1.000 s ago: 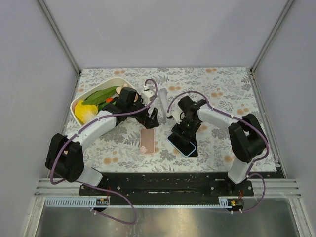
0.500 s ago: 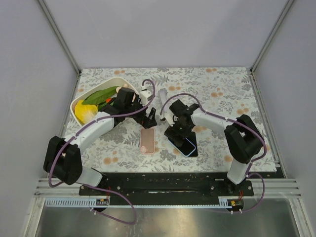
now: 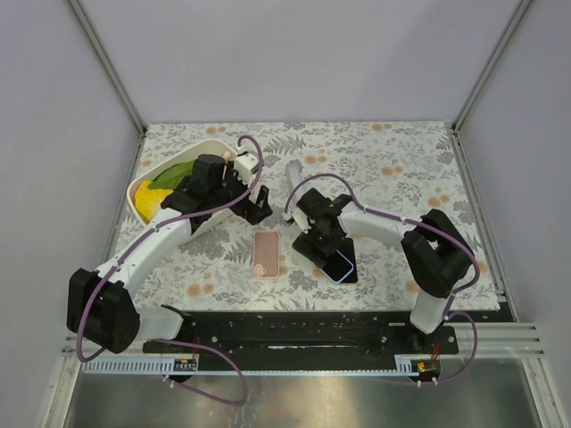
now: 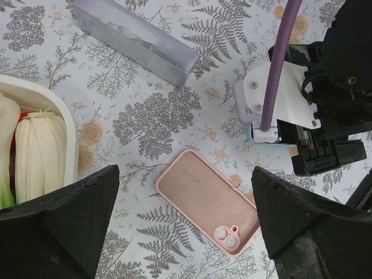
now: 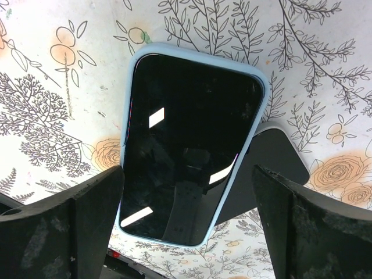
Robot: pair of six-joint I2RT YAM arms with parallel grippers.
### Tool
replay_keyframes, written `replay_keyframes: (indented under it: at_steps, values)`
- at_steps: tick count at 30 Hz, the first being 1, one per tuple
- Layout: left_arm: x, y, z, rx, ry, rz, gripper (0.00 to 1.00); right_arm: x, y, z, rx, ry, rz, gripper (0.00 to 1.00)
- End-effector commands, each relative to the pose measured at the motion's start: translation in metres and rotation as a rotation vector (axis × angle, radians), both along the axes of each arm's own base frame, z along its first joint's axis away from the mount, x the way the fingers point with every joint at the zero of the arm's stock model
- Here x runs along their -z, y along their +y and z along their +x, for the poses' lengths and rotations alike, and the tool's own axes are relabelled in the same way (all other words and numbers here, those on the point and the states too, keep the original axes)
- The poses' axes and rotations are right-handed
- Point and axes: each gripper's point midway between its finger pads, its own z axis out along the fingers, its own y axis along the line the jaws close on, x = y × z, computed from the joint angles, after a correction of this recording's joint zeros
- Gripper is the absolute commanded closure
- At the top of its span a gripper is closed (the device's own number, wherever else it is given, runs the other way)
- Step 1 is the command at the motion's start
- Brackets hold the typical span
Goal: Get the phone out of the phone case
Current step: Pick up the phone at the center of the board.
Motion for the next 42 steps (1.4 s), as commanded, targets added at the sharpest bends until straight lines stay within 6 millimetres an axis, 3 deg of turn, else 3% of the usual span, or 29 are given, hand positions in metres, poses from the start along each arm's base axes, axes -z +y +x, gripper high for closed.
replay_keyframes:
  at_steps: [1,5,13,22,33,42]
  values:
    - [-0.009,0.006,0.005,-0.021,-0.053,-0.001,0.01,-0.001,0.003,0.007,0.049,-0.046,-0.013,0.01]
    - [-0.008,0.006,0.005,-0.022,-0.051,-0.001,0.01,-0.008,0.005,0.005,0.074,-0.043,0.014,0.0]
    - [-0.009,0.006,0.005,-0.026,-0.045,0.001,0.01,-0.003,0.011,-0.005,0.088,0.011,0.037,0.0]
    - [-0.006,0.006,0.006,-0.028,-0.033,0.008,0.01,-0.018,0.016,-0.004,0.108,-0.01,0.085,0.0]
    - [-0.003,0.008,0.007,-0.034,-0.027,0.018,0.01,-0.016,0.021,-0.011,0.117,0.034,0.105,0.01]
    - [-0.003,0.008,0.007,-0.037,-0.027,0.017,0.01,-0.003,0.013,-0.012,0.147,0.012,0.054,0.01]
